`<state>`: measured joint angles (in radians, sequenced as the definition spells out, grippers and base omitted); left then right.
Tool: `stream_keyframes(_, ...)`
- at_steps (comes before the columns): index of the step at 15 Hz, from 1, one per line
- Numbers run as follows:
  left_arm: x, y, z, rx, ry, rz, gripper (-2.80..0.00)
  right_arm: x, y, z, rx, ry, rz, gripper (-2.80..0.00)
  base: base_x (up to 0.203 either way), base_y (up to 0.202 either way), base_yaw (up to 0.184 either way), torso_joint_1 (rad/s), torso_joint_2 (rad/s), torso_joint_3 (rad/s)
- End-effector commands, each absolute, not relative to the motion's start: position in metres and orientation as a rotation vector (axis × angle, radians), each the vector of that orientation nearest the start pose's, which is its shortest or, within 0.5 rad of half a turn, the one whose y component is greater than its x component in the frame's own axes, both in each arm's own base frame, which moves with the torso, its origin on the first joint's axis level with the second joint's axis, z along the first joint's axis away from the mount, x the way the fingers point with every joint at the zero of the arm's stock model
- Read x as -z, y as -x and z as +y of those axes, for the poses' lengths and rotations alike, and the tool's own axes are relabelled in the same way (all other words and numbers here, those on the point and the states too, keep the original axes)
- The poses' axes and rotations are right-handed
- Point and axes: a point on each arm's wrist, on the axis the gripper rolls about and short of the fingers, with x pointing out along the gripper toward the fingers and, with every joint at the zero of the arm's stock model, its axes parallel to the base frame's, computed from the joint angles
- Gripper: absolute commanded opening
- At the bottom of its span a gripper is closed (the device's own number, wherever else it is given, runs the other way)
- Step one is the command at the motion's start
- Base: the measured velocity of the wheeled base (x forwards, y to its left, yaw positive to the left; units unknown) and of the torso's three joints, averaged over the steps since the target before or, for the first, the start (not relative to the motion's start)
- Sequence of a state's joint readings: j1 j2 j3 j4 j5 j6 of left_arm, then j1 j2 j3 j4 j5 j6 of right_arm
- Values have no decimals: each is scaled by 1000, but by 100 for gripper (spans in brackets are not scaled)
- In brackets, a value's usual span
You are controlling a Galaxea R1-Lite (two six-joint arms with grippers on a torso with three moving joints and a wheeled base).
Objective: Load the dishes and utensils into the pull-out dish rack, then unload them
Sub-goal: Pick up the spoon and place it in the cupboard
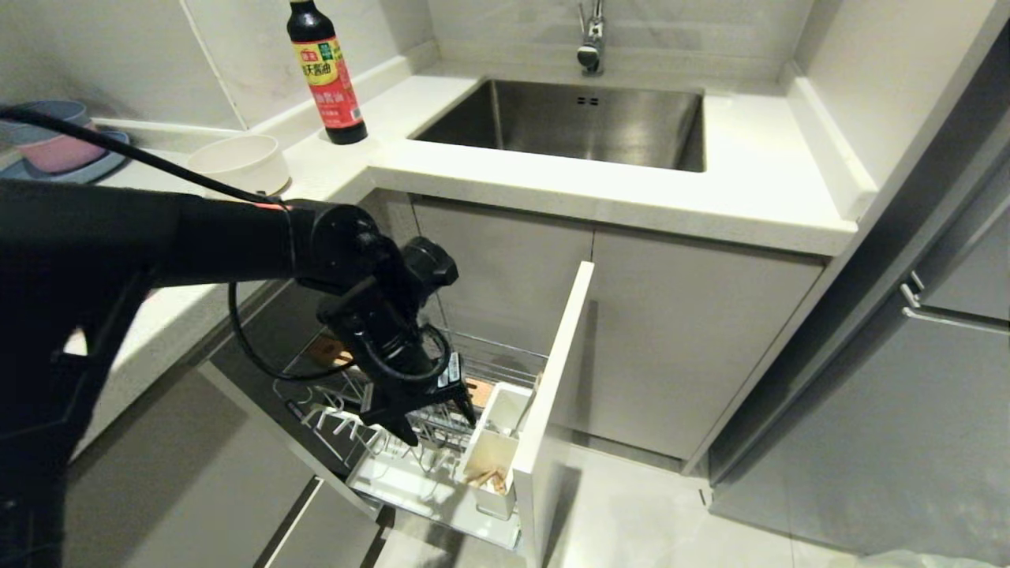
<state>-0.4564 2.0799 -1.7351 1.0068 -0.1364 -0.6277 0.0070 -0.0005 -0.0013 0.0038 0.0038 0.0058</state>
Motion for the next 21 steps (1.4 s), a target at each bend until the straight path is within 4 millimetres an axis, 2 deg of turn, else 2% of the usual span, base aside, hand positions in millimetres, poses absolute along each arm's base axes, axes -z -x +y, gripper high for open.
stream_keyframes(1,-210,-301,-151,77,313,1349,-280,-75,23,0,-12,-6,2,-280,0,0,0,0,0,0)
stream_keyframes(5,-258,-266,-134,66,306,1190,-280,-75,23,0,-12,-6,3,-280,0,0,0,0,0,0)
stream_keyframes(9,-312,-233,-111,-71,214,883,-280,-76,23,0,-12,-6,2,-280,0,0,0,0,0,0)
stream_keyframes(12,-342,-217,-95,-194,132,689,-280,-75,23,0,-11,-6,2,-280,0,0,0,0,0,0)
stream_keyframes(14,-363,-214,-74,-257,117,600,-280,-75,23,0,-12,-6,2,-280,0,0,0,0,0,0)
stream_keyframes(17,-378,-211,-37,-363,61,531,-280,-75,23,0,-12,-6,2,-280,0,0,0,0,0,0)
stream_keyframes(21,-384,-209,15,-497,78,515,-280,-75,23,0,-12,-6,1,-280,0,0,0,0,0,0)
